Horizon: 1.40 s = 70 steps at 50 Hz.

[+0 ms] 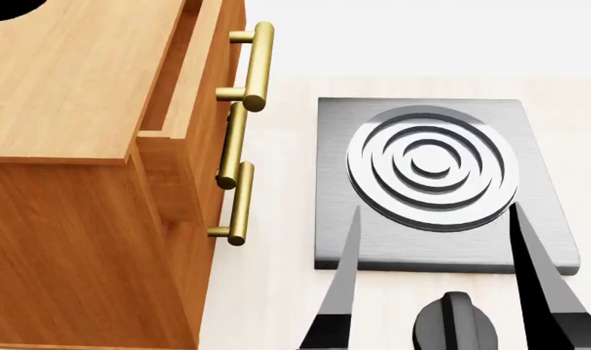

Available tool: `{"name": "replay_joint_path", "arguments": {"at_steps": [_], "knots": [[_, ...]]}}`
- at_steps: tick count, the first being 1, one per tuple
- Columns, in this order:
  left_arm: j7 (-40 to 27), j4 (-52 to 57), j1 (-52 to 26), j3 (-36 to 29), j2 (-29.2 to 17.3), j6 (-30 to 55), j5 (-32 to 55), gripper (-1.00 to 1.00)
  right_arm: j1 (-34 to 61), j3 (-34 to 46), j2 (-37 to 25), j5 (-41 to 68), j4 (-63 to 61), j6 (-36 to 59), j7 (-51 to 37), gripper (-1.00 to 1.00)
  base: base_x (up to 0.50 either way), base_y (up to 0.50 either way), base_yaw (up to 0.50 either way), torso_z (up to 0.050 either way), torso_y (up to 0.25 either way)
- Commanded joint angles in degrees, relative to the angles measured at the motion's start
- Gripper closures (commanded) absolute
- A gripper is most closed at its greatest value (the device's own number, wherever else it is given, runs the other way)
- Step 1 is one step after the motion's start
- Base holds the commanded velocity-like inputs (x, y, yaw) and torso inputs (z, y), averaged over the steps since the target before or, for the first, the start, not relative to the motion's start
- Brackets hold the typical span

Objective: Pick the akita bowl on the wooden cabinet and place it on the plate.

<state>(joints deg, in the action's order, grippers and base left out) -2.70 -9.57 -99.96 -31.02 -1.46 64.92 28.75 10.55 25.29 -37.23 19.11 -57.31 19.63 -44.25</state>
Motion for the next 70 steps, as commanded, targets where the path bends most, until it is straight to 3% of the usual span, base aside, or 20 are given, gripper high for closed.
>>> {"name": "replay_joint_path", "arguments": {"at_steps": [1, 22, 45, 70], "knots": [[-2.0, 5.5, 1.9, -1.5, -0.7, 0.0, 2.1, 1.00, 0.9, -0.3, 0.0, 0.8, 0.1, 0.5, -0.5, -1.00, 0.00, 0.00, 0.00, 0.000, 0.000], [-3.2, 13.4, 6.7, -3.3, -3.2, 0.2, 6.2, 1.00, 2.9, -1.1, -0.5, 2.4, -0.1, 1.3, -1.2, -1.00, 0.00, 0.00, 0.00, 0.000, 0.000], [-3.2, 12.2, 10.7, -6.1, -3.6, -4.0, 6.4, 1.00, 5.2, 1.9, -2.9, 3.4, -2.0, 1.6, -4.4, -1.00, 0.00, 0.00, 0.00, 0.000, 0.001], [1.2, 17.4, 12.5, -5.6, -9.1, -4.2, 10.9, 1.00, 5.9, 3.0, -4.4, 4.1, -1.2, 0.4, -6.0, -1.00, 0.00, 0.00, 0.00, 0.000, 0.000]]}}
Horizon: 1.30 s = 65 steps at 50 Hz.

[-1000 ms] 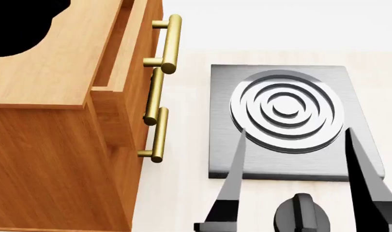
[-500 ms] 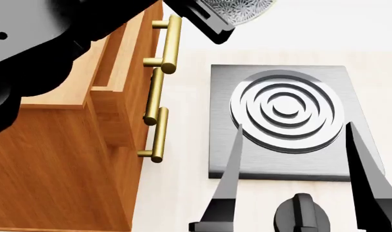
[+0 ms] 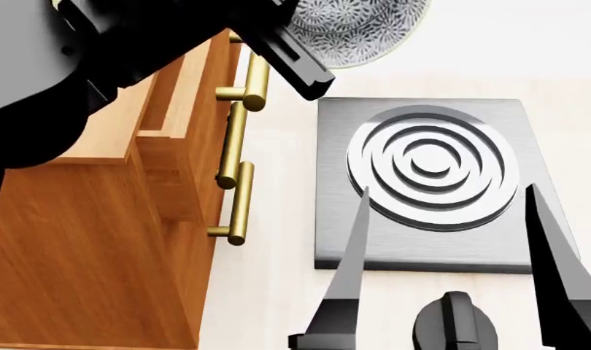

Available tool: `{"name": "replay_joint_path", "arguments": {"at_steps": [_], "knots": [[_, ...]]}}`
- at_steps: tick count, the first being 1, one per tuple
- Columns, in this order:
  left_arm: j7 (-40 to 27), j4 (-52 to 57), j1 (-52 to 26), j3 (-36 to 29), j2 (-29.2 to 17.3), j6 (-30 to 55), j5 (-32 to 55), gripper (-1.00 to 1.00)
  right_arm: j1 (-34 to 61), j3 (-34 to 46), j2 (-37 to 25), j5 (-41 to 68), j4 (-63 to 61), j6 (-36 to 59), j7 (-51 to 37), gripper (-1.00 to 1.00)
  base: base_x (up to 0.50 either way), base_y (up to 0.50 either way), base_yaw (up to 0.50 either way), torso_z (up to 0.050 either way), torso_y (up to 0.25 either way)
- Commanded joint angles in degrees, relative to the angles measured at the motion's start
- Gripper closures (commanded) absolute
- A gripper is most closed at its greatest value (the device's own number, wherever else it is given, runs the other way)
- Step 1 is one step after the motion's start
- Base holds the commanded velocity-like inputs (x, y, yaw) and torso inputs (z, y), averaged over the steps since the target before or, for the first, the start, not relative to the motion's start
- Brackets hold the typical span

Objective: Pick the akita bowl on the wooden cabinet and place it on the plate.

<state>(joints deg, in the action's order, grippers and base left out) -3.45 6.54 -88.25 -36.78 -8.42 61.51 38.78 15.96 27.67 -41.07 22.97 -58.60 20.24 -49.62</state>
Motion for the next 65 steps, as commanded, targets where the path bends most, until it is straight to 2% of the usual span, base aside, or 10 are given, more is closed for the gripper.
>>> {"name": "replay_joint_path", "arguments": {"at_steps": [1, 46, 65], "knots": [[2.1, 1.2, 0.9, 0.3, -2.2, -0.8, 1.1, 1.00, 0.6, 0.8, -0.5, 0.2, 0.1, -0.1, -0.7, -1.00, 0.00, 0.00, 0.00, 0.000, 0.000], [6.0, 8.3, 1.9, -0.5, -5.1, -1.4, 6.1, 1.00, 2.3, 3.1, -2.3, 1.5, 0.4, -0.9, -2.7, -1.00, 0.00, 0.00, 0.00, 0.000, 0.000], [7.1, 12.6, 3.4, -0.6, -8.2, -0.5, 8.7, 1.00, 2.8, 4.0, -2.8, 1.5, 0.4, -1.1, -3.6, -1.00, 0.00, 0.00, 0.00, 0.000, 0.001]]}}
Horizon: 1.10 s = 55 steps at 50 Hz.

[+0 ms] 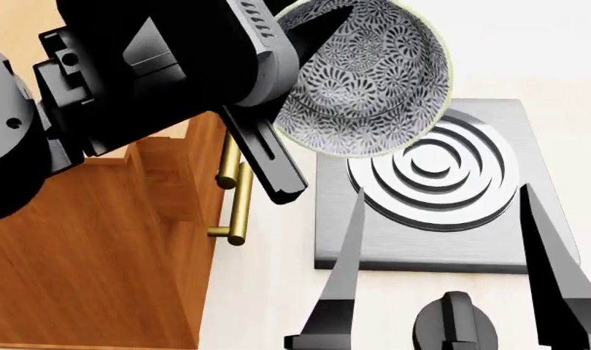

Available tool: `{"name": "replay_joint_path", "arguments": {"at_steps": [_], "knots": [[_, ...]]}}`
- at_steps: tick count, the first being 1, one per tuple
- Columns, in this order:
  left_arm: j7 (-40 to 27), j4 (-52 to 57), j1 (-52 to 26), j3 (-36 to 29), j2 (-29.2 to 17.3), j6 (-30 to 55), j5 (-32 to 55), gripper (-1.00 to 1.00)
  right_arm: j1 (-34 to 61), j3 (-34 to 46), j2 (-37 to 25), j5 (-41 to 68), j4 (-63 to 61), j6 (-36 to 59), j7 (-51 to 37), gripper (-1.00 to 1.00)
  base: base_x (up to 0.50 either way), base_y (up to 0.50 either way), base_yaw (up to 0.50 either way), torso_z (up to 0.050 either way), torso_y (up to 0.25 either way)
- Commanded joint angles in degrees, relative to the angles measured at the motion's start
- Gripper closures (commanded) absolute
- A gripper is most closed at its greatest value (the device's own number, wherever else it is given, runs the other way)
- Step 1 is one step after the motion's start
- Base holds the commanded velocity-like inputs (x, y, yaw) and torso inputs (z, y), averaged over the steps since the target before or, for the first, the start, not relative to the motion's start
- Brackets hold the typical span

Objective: Pick the akita bowl on the wooden cabinet and place it on the plate.

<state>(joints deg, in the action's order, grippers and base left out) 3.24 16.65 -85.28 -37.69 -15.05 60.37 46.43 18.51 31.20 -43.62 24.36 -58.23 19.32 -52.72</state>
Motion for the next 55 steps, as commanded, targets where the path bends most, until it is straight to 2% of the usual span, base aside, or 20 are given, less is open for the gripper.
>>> {"name": "replay_joint_path", "arguments": {"at_steps": [1, 55], "knots": [[0.4, 2.8, 0.6, 0.4, -1.8, 0.7, 1.3, 1.00, 0.4, 0.6, -0.3, 0.0, 0.0, 0.0, -0.5, -1.00, 0.00, 0.00, 0.00, 0.000, 0.000], [1.6, 8.2, 2.7, -0.4, -4.0, 1.2, 6.3, 1.00, 2.0, 1.4, -1.1, 2.4, 0.5, 0.9, -4.2, -1.00, 0.00, 0.00, 0.00, 0.000, 0.000]]}}
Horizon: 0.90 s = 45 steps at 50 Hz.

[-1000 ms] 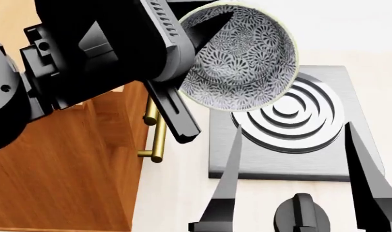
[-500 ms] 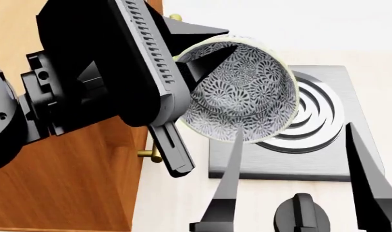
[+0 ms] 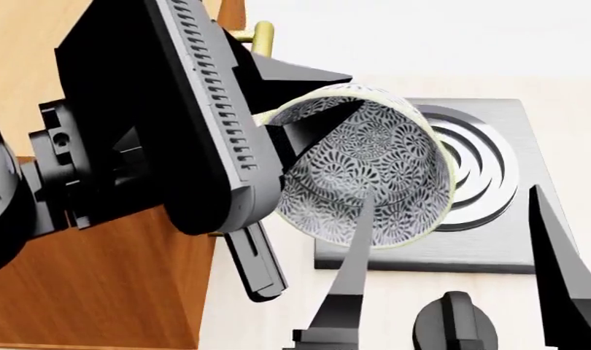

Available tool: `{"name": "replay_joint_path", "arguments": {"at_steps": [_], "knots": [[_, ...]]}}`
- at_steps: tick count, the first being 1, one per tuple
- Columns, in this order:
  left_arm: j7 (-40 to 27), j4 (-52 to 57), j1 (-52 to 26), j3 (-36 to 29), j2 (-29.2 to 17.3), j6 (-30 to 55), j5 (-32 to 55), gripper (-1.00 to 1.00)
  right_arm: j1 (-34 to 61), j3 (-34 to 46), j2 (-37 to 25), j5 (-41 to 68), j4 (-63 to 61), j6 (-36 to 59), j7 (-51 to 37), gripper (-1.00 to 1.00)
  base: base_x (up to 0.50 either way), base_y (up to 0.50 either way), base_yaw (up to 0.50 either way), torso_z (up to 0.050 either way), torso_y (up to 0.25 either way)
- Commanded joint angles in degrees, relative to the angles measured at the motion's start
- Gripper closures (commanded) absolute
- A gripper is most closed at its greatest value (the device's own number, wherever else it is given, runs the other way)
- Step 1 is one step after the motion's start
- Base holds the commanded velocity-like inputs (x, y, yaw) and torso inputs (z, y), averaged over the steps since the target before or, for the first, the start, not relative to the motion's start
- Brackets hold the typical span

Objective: Pick the akita bowl on the wooden cabinet and place it on the plate.

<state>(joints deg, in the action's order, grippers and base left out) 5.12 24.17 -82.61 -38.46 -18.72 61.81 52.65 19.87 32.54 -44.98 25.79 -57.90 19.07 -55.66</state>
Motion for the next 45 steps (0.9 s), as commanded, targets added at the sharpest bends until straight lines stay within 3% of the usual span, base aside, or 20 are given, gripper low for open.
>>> {"name": "replay_joint_path", "arguments": {"at_steps": [1, 37, 38, 45], "knots": [[-0.3, 0.6, 0.0, 0.4, -0.3, -0.2, 0.1, 1.00, 0.7, 0.1, 0.3, 1.0, 0.1, 1.1, -1.3, -1.00, 0.00, 0.00, 0.00, 0.000, 0.000], [-0.9, 2.0, -0.2, 1.4, -0.8, 0.0, 3.1, 1.00, 1.1, 0.6, -0.1, 3.2, 1.8, 0.3, -0.9, -1.00, 0.00, 0.00, 0.00, 0.000, 0.000], [-0.8, 1.9, -0.1, 1.2, -0.8, -0.1, 2.9, 1.00, 1.1, 0.5, -0.1, 3.4, 1.9, 0.2, -0.8, 1.00, 0.00, 0.00, 0.00, 0.000, 0.000], [-0.9, 1.5, 0.0, 1.0, -1.0, -0.6, 2.5, 1.00, 1.3, 0.5, -0.3, 3.6, 1.6, 0.7, -1.4, 1.00, 0.00, 0.00, 0.00, 0.000, 0.000]]}}
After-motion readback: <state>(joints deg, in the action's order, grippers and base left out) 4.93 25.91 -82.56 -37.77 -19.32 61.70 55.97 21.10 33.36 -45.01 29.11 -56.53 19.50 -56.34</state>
